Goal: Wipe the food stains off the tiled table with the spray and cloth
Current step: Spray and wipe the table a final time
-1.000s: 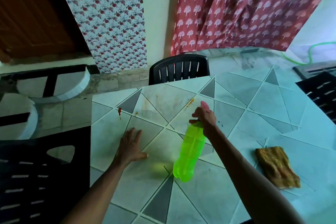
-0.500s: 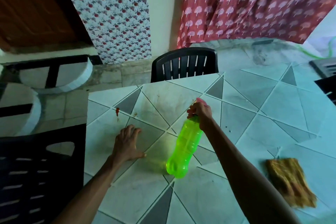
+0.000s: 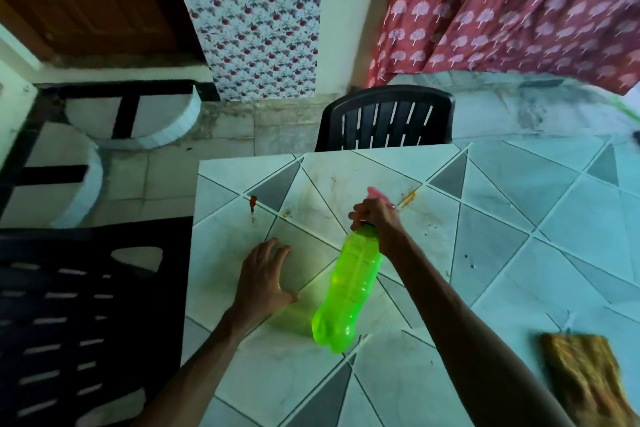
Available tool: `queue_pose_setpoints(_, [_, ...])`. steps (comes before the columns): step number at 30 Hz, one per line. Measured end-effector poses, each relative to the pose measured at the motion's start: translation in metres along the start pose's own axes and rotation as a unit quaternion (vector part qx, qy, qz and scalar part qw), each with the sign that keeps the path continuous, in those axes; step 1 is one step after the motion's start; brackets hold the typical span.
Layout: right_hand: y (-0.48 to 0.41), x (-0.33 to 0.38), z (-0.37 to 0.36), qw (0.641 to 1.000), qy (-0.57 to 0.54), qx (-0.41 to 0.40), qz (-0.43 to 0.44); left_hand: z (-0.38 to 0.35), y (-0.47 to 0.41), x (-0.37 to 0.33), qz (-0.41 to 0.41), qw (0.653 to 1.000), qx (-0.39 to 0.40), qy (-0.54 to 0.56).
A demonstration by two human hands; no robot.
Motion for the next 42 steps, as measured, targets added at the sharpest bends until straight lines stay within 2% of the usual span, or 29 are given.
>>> queue_pose_setpoints(6, [0.021, -0.023, -0.048, 1.0, 0.015, 0.02, -0.002, 0.013, 0.023, 0.038, 0.078, 0.997, -0.027, -0.009])
queue_pose_setpoints(9, [0.036, -0.03, -0.066, 0.997, 0.038, 0.068, 0.002, 0.02, 0.038, 0.056, 0.106, 0.994, -0.025, -0.011])
queue_pose_setpoints(14, [0.061, -0.05, -0.1, 0.981, 0.128, 0.143, 0.027, 0.026, 0.063, 0.07, 0.12, 0.992, -0.031, -0.005])
queue_pose_setpoints(18, [0.09, -0.069, -0.123, 0.976, 0.139, 0.165, 0.035, 0.029, 0.082, 0.066, 0.113, 0.993, -0.035, 0.006])
queue_pose_setpoints(22, [0.117, -0.084, -0.125, 0.966, 0.126, 0.224, 0.028, 0.031, 0.101, 0.064, 0.114, 0.993, -0.042, 0.002])
queue_pose_setpoints(28, [0.136, -0.114, -0.089, 0.919, 0.235, 0.311, 0.058, 0.035, 0.125, 0.055, 0.147, 0.988, -0.043, 0.009])
queue_pose_setpoints(33, [0.165, -0.138, -0.055, 0.908, 0.251, 0.329, 0.069, 0.03, 0.16, 0.055, 0.173, 0.983, -0.051, 0.023])
queue_pose_setpoints(42, [0.176, -0.137, -0.016, 0.94, 0.205, 0.26, 0.08, 0.026, 0.172, 0.039, 0.162, 0.986, -0.049, 0.002])
Point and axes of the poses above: each hand's wrist, its own y-axis away from the middle knuckle, its own z-axis out of the back of the hand, x = y × z, the point moved 1 cm from there along -y, towards the middle knuckle, and after that the axes turned 11 degrees about -x, right-handed, at the moved point
